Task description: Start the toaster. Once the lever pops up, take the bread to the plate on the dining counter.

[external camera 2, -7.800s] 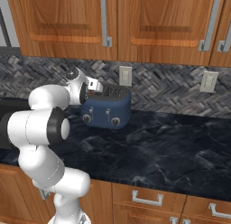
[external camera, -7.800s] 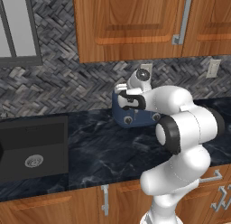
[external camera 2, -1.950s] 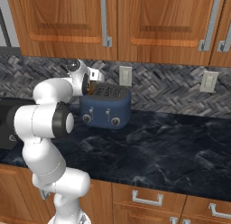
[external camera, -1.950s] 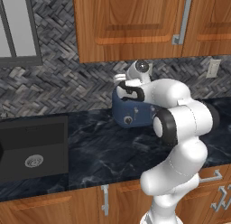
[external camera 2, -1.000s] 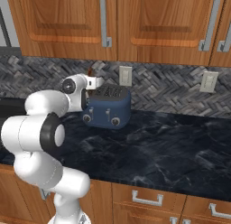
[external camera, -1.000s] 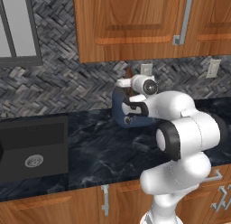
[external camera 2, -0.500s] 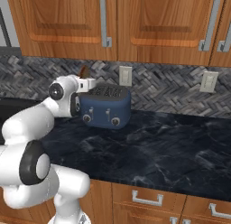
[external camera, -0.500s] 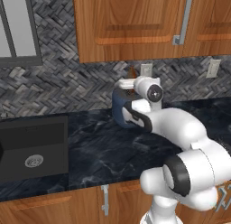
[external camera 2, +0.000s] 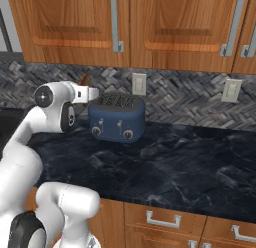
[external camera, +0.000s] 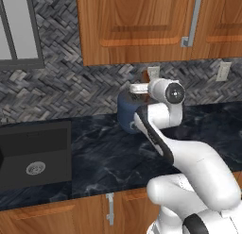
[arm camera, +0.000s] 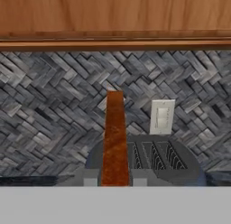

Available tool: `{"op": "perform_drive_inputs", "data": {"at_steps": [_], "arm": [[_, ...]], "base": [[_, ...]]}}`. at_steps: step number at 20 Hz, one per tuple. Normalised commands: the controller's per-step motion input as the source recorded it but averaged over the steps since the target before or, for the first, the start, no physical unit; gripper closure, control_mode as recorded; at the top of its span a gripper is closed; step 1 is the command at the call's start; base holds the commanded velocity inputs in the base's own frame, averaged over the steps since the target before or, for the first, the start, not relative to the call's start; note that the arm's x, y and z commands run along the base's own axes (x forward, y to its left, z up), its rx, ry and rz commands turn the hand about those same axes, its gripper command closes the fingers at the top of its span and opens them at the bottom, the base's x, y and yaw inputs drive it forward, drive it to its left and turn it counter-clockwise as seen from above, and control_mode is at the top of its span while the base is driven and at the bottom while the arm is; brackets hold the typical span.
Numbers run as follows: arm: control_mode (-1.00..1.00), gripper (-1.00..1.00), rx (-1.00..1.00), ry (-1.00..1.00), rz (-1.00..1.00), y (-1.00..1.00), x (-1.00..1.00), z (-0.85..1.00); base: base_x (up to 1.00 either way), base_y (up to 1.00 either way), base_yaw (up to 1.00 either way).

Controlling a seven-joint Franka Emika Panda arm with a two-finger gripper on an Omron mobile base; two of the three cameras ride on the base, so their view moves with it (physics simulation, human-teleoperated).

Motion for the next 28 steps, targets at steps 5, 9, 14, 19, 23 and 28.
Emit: {"op": "perform_drive_inputs", "data": {"at_steps": [5, 9, 14, 19, 23, 28], "arm": [[-1.00, 1.00, 0.00, 0.24, 0.00, -0.04, -0.94, 0.09], [-1.00, 1.00, 0.00, 0.20, 0.00, -0.18, -0.95, 0.01], [-1.00, 1.00, 0.00, 0.16, 0.00, -0.26, -0.86, 0.00], [-1.00, 1.00, 0.00, 0.13, 0.00, -0.23, -0.72, 0.00], [-1.00, 1.00, 0.00, 0.08, 0.00, -0.20, -0.62, -0.04], [-1.00, 1.00, 0.00, 0.00, 0.00, -0.08, -0.45, -0.09]], "base": [[0.00, 0.00, 0.00], [0.00, 0.00, 0.00], [0.00, 0.00, 0.00], [0.00, 0.00, 0.00], [0.00, 0.00, 0.00], [0.00, 0.00, 0.00]]}}
